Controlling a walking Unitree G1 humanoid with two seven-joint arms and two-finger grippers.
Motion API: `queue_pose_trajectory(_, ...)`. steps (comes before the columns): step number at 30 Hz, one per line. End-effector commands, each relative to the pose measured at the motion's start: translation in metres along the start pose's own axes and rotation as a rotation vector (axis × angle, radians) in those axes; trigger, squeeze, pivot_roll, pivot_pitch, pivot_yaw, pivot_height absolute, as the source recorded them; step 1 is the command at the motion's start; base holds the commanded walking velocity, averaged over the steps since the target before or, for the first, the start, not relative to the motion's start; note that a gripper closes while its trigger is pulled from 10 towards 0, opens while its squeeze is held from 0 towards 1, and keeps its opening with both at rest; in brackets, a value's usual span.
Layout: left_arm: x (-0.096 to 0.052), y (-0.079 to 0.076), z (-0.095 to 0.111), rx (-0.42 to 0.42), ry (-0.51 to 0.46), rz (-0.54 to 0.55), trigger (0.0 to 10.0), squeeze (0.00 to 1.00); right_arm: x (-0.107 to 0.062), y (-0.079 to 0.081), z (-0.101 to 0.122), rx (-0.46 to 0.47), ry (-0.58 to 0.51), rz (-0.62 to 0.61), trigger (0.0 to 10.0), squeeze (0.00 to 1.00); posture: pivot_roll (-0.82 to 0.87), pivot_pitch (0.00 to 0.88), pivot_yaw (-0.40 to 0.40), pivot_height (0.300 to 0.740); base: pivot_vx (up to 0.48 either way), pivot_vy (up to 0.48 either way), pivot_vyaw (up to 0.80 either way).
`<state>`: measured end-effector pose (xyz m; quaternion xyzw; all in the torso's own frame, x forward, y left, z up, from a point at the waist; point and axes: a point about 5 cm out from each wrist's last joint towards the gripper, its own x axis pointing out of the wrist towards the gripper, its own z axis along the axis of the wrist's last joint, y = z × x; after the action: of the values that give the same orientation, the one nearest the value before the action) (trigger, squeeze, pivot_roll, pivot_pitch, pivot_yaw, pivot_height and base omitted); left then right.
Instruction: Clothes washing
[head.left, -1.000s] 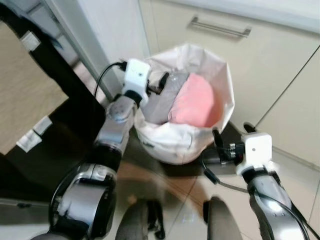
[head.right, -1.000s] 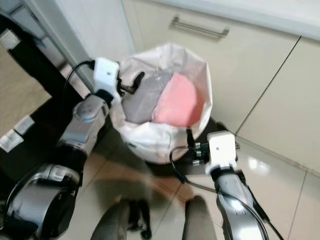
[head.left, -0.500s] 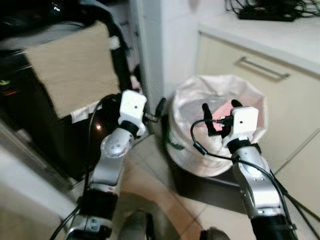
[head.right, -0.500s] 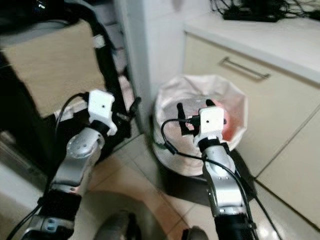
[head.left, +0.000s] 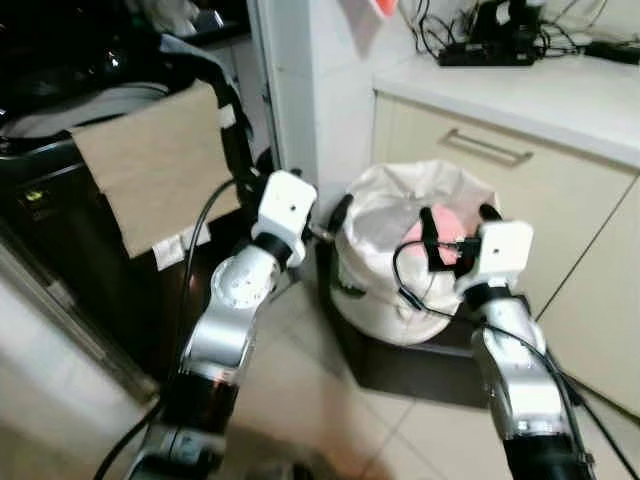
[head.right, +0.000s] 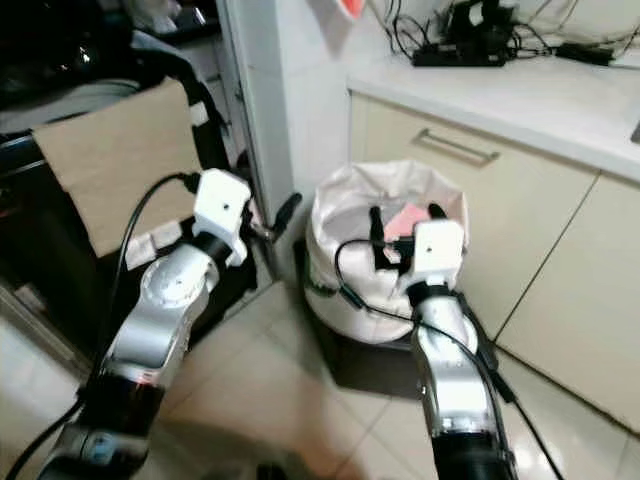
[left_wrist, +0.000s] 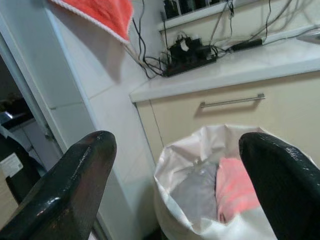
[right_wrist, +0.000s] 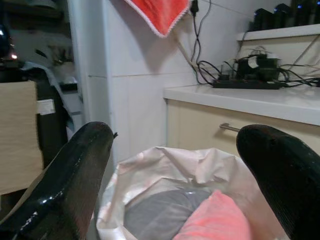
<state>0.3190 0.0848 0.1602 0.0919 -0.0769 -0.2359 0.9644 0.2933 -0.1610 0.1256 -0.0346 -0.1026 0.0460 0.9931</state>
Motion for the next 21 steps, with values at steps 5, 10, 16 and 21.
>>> queue_pose_trajectory(5,-0.013,0.003,-0.028,0.01,0.117,0.002,10.0,0.0,0.001,0.003,-0.002,0.003,0.006,0.033,10.0,0.0,-0.17,0.0,0.089,0.74,0.0,0.0,0.0)
queue_pose_trajectory(10,-0.013,-0.003,-0.028,0.046,0.121,-0.022,10.0,0.0,0.001,0.004,-0.005,0.013,0.014,0.034,10.0,0.0,-0.16,0.0,0.087,0.74,0.0,0.0,0.0)
queue_pose_trajectory(16,-0.013,-0.01,-0.025,0.061,0.103,-0.07,10.0,0.0,0.003,0.007,-0.006,0.019,0.015,0.04,10.0,0.0,-0.16,0.0,0.093,0.74,0.0,0.0,0.0)
queue_pose_trajectory(21,-0.012,-0.01,-0.027,0.053,0.109,-0.075,10.0,0.0,0.004,0.007,-0.006,0.015,0.013,0.039,10.0,0.0,-0.17,0.0,0.097,0.74,0.0,0.0,0.0)
